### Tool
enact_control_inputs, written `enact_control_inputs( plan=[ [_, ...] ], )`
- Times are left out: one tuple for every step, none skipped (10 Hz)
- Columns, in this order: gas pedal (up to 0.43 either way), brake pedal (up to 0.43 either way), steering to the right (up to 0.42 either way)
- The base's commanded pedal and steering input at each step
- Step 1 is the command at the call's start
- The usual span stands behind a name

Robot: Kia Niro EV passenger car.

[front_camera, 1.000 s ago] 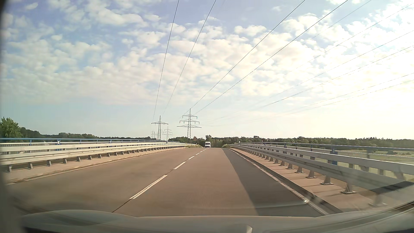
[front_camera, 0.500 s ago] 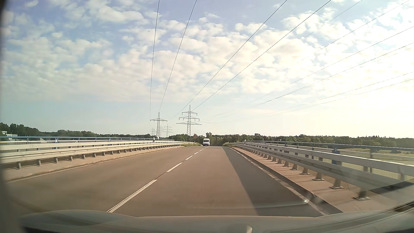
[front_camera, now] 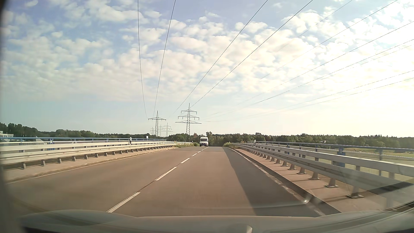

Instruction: Follow the waypoints while adhering to traffic rules and regulations

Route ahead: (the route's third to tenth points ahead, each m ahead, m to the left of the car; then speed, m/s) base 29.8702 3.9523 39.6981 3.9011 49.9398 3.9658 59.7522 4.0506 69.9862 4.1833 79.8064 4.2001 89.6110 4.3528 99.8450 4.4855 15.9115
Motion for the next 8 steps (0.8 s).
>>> enact_control_inputs(
  plan=[
    [0.409, 0.030, 0.000],
    [0.398, 0.024, 0.000],
    [0.398, 0.024, 0.000],
    [0.378, 0.030, 0.000],
    [0.370, 0.024, -0.001],
    [0.358, 0.024, -0.001],
    [0.339, 0.030, -0.001],
    [0.331, 0.030, -0.001]
  ],
)
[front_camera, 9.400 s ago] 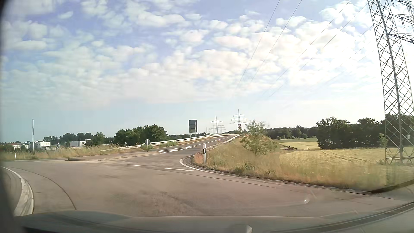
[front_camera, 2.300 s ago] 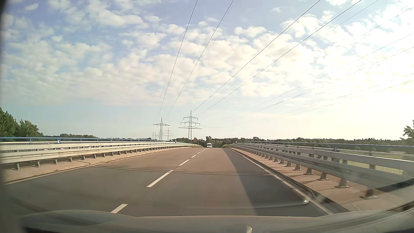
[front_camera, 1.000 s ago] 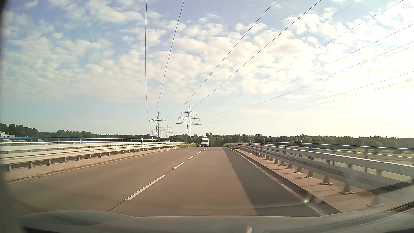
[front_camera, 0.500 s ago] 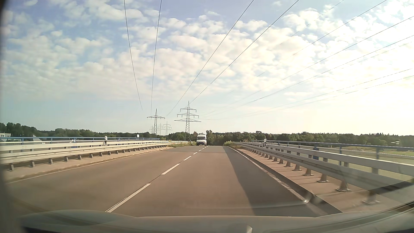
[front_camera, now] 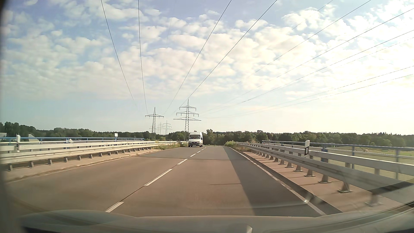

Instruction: Follow the waypoints while adhering to traffic rules and regulations

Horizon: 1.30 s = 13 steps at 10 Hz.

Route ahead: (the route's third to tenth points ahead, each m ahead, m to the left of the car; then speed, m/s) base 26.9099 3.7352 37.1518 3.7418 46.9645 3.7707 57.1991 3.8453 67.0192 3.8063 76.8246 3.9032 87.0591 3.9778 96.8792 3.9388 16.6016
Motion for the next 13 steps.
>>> enact_control_inputs(
  plan=[
    [0.331, 0.024, -0.001],
    [0.331, 0.030, -0.001],
    [0.331, 0.030, -0.001],
    [0.331, 0.024, -0.001],
    [0.331, 0.030, 0.000],
    [0.319, 0.030, 0.000],
    [0.319, 0.030, 0.000],
    [0.319, 0.030, 0.000],
    [0.319, 0.030, 0.000],
    [0.319, 0.030, 0.000],
    [0.319, 0.030, 0.000],
    [0.319, 0.030, 0.000],
    [0.319, 0.030, 0.001]
  ],
)
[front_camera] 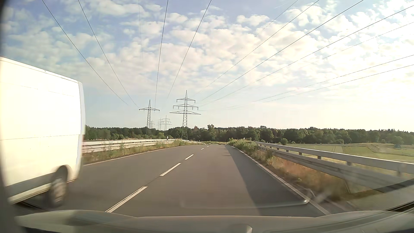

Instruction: Follow the waypoints while adhering to traffic rules and regulations

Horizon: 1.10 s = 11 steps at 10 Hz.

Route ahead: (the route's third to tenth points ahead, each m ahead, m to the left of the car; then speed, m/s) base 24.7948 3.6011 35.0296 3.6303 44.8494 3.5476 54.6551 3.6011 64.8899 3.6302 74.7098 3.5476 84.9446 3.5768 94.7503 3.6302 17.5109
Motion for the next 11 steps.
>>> enact_control_inputs(
  plan=[
    [0.299, 0.030, 0.001],
    [0.268, 0.030, 0.002],
    [0.240, 0.030, 0.001],
    [0.157, 0.030, 0.001],
    [0.098, 0.030, 0.002],
    [0.039, 0.030, 0.002],
    [0.000, 0.030, 0.002],
    [0.000, 0.030, 0.002],
    [0.000, 0.030, 0.002],
    [0.000, 0.030, 0.002],
    [0.000, 0.030, 0.002]
  ],
)
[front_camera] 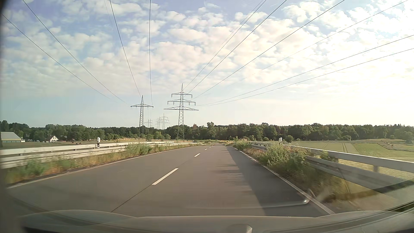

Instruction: Follow the waypoints while adhering to traffic rules and regulations

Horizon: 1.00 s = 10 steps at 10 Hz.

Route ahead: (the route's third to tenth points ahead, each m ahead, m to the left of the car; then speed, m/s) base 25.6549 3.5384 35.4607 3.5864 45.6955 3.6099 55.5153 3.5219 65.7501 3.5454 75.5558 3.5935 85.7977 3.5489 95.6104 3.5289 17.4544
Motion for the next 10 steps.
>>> enact_control_inputs(
  plan=[
    [0.000, 0.030, 0.002],
    [0.000, 0.030, 0.002],
    [0.000, 0.030, 0.002],
    [0.000, 0.030, 0.002],
    [0.000, 0.030, 0.002],
    [0.000, 0.030, 0.003],
    [0.000, 0.030, 0.003],
    [0.000, 0.030, 0.004],
    [0.000, 0.030, 0.004],
    [0.000, 0.030, 0.004]
  ],
)
